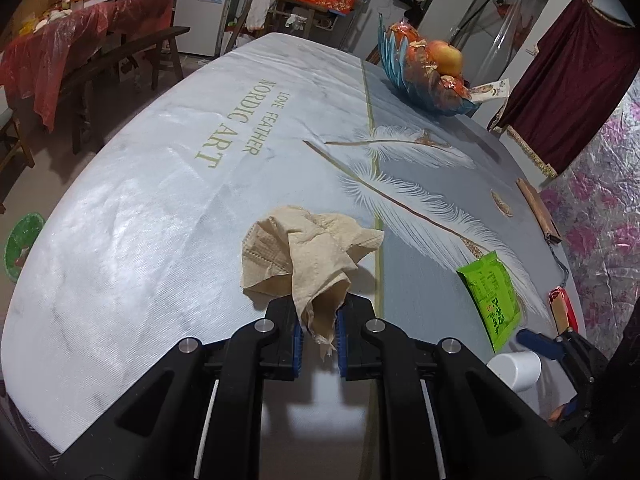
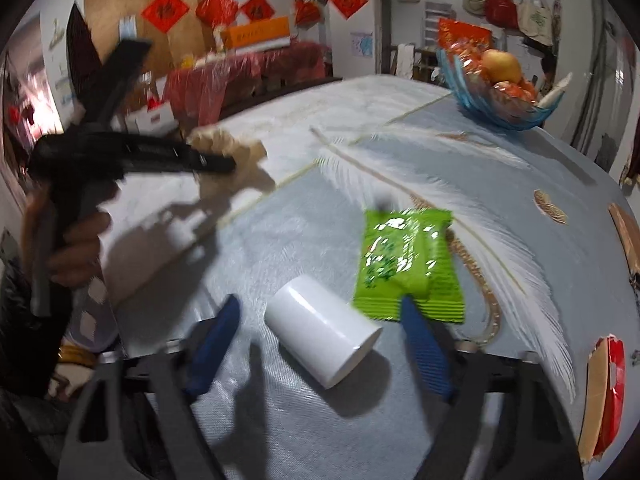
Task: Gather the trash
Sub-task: 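Grasp the crumpled beige paper with the left tool while the right tool grasps the white cylinder, then carry both items to the wastebasket and open both tools to drop them, then move both tools back over the table, then lower the left tool onto the green snack packet and close it, then grasp the brown paper bag with red strip with the right tool while the left tool holds the packet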
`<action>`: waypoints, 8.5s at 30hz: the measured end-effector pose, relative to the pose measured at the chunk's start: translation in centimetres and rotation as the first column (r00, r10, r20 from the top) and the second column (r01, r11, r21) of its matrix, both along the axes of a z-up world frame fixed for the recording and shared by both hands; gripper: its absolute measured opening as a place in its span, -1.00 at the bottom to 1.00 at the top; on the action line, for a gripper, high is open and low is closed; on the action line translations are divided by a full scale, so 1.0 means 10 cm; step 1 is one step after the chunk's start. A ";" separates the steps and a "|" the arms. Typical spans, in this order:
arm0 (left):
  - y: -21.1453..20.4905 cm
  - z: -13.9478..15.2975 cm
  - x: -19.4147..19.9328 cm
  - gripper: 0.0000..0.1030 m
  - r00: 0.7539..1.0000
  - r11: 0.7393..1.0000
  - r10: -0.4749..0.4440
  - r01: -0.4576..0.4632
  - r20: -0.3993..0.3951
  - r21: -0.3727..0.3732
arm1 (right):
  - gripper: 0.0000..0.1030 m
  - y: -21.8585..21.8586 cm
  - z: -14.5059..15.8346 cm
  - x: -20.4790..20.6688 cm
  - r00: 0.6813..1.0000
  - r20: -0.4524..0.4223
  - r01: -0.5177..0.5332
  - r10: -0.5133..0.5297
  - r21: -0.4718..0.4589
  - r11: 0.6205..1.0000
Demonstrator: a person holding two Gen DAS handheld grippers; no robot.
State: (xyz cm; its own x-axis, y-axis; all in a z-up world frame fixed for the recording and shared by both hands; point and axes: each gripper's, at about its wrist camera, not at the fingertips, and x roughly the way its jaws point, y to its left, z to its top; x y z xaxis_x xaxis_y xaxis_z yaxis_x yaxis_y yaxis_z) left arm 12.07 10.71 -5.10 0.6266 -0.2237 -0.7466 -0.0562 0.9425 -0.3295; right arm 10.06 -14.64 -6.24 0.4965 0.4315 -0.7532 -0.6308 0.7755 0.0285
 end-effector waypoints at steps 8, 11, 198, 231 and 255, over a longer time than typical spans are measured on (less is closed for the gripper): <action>0.20 0.12 -0.23 -0.73 0.998 0.999 0.052 -0.052 0.034 -0.016 | 0.09 -0.13 0.15 -0.09 0.999 0.032 0.032 -0.035 0.101 0.994; 0.27 0.22 -0.32 -0.73 0.996 0.998 0.069 -0.069 0.058 -0.010 | 0.09 -0.14 0.27 -0.11 0.999 0.033 0.026 -0.031 0.157 0.987; -1.53 -0.04 0.39 0.87 0.979 0.868 -0.202 0.167 0.025 0.468 | 0.89 -2.12 0.18 0.18 0.799 -0.047 0.581 -0.600 0.318 0.749; -1.41 -0.13 0.54 0.14 0.961 0.906 -0.276 0.265 -0.014 0.330 | 0.89 -1.65 0.14 0.30 0.801 0.095 0.589 -0.591 0.049 0.807; -0.66 -0.09 0.39 0.10 0.991 0.982 -0.135 0.132 0.014 0.138 | 0.89 -1.86 0.09 0.27 0.773 -0.005 0.633 -0.634 0.056 0.772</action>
State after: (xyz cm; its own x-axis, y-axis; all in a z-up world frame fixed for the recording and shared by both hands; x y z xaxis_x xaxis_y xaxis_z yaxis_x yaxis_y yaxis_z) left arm 16.00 4.12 -6.01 0.6156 -0.2037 -0.7613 0.0795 0.9771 -0.1971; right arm 12.73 -33.19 -5.38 0.6813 0.0529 -0.7301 0.0027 0.9972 0.0747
